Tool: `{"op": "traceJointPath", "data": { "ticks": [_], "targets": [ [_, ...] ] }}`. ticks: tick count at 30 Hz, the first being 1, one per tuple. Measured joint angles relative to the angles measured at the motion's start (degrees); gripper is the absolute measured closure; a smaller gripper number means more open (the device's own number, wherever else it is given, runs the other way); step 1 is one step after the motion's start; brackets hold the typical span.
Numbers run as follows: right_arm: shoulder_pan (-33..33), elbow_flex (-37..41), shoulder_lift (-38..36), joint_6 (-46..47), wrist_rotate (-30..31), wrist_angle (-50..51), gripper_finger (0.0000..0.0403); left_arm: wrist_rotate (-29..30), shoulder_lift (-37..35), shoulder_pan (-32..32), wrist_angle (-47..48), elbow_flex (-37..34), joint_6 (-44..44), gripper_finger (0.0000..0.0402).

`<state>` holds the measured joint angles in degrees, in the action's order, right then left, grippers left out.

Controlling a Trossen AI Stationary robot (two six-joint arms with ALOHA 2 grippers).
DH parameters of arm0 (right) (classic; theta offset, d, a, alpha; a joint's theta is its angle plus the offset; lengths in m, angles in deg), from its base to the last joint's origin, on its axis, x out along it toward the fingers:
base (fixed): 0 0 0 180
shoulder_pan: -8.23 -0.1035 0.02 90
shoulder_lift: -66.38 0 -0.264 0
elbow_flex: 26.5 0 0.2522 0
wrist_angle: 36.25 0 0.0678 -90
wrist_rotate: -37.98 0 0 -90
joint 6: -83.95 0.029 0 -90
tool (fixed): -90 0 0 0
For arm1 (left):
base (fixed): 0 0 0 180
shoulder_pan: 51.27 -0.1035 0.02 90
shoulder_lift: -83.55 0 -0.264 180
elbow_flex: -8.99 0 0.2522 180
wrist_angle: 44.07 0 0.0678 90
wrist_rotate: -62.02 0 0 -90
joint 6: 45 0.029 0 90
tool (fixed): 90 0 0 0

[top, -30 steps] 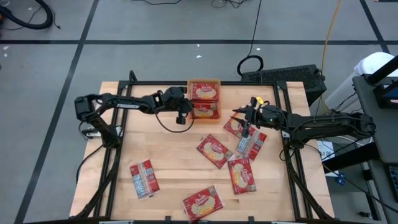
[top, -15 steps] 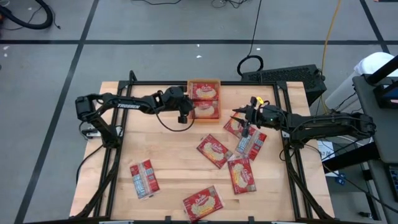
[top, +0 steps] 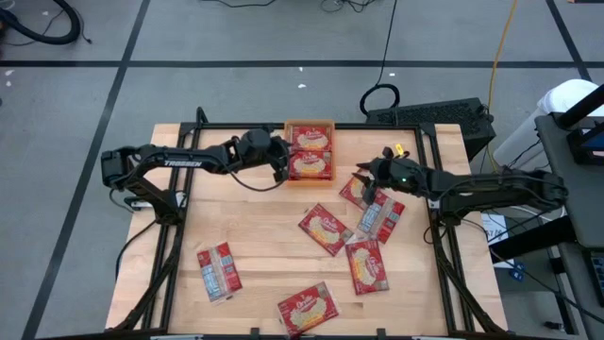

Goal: Sort popcorn bags into baskets
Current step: Put the red popcorn bag into the orange bin

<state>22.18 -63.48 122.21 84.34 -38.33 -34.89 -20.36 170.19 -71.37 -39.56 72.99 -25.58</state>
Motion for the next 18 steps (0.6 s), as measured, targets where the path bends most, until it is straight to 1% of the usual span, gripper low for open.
{"op": "traceJointPath", "data": {
  "ticks": [5,7,9,14,18],
  "targets": [
    [3.8,-4.3,2.9,5.2,-0.1,17.0,0.0261,0.0,-0.4,2.1,4.8,-0.1,-6.9,0.0289],
    [6.0,-6.0,3.8,6.1,-0.2,22.6,0.0261,0.0,-0.4,3.2,5.3,-0.7,-9.1,0.0297],
    [8.6,-7.9,4.1,8.9,-0.8,27.7,0.0259,0.0,-0.4,4.6,5.2,-1.3,-10.8,0.0303],
    [13.9,-9.4,3.8,20.0,-7.5,36.2,0.0239,0.0,-0.4,7.6,4.2,-3.2,-13.9,0.0303],
    [14.7,-9.5,3.7,28.9,-8.1,41.9,0.0211,0.0,-0.4,9.1,0.9,-5.5,-15.3,0.0304]
  ]
}}
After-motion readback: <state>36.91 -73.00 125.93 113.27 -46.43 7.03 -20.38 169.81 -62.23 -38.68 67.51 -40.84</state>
